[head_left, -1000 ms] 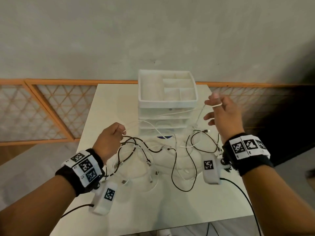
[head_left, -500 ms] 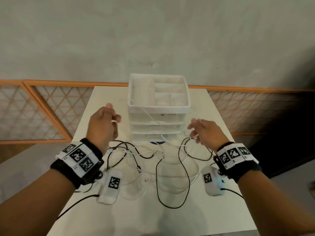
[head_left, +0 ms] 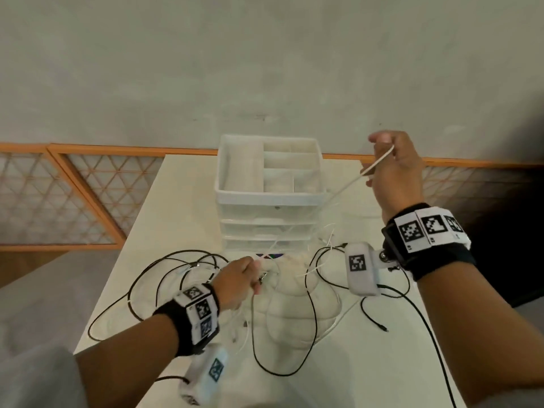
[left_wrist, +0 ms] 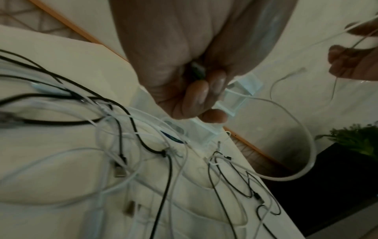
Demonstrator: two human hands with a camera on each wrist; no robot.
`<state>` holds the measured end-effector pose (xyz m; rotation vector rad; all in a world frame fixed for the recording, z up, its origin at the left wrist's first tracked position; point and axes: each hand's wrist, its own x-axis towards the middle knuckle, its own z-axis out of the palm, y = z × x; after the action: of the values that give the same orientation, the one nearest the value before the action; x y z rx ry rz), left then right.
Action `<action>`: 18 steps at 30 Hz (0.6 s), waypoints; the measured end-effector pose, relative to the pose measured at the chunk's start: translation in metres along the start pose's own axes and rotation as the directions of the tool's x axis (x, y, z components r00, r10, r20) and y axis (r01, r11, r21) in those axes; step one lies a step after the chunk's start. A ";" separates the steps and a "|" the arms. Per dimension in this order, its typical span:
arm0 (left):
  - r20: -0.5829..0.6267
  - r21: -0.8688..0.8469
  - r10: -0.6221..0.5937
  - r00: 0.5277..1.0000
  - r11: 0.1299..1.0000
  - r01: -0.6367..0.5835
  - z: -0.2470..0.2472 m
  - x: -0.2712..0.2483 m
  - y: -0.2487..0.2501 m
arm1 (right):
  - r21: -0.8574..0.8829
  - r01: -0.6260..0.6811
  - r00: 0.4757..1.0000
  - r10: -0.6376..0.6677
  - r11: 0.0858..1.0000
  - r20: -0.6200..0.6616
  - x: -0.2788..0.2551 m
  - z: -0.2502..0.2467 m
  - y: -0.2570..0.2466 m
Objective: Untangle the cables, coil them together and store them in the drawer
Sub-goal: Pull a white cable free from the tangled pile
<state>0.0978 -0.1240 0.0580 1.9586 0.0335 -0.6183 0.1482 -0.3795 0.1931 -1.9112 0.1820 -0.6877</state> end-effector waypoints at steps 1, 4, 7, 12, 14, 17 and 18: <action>-0.018 -0.018 -0.017 1.000 1.000 0.017 -0.005 -0.002 -0.002 | -0.030 -0.033 0.998 0.035 0.999 0.047 0.003 0.002 0.009; -0.132 -0.057 -0.036 0.991 0.998 0.029 -0.021 -0.003 0.001 | -0.008 -0.078 0.979 0.078 0.997 0.188 0.009 0.012 0.022; -0.205 -0.090 -0.024 0.978 0.996 0.005 -0.036 -0.002 0.003 | 0.184 -0.172 0.961 0.124 0.968 0.247 0.021 0.017 0.019; -0.324 -0.305 0.019 0.946 0.944 -0.123 -0.060 -0.012 0.031 | 0.227 -0.274 0.926 0.192 0.935 0.326 0.021 0.009 0.035; -0.402 -0.253 0.103 0.910 0.943 -0.218 -0.071 -0.019 0.043 | -0.084 -0.244 0.875 0.257 0.966 0.411 0.012 0.003 0.060; -0.404 -0.208 0.206 0.891 0.928 -0.309 -0.082 -0.030 0.057 | -0.523 -0.134 0.785 0.413 0.842 0.463 -0.012 -0.004 0.073; -0.367 -0.208 0.236 0.900 0.922 -0.327 -0.081 -0.034 0.064 | -0.508 -0.119 0.799 0.386 0.853 0.462 -0.021 -0.002 0.067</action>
<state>0.1195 -0.0759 0.1531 1.7417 0.0386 -0.0742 0.1415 -0.4020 0.1268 -2.3968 0.2501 0.1391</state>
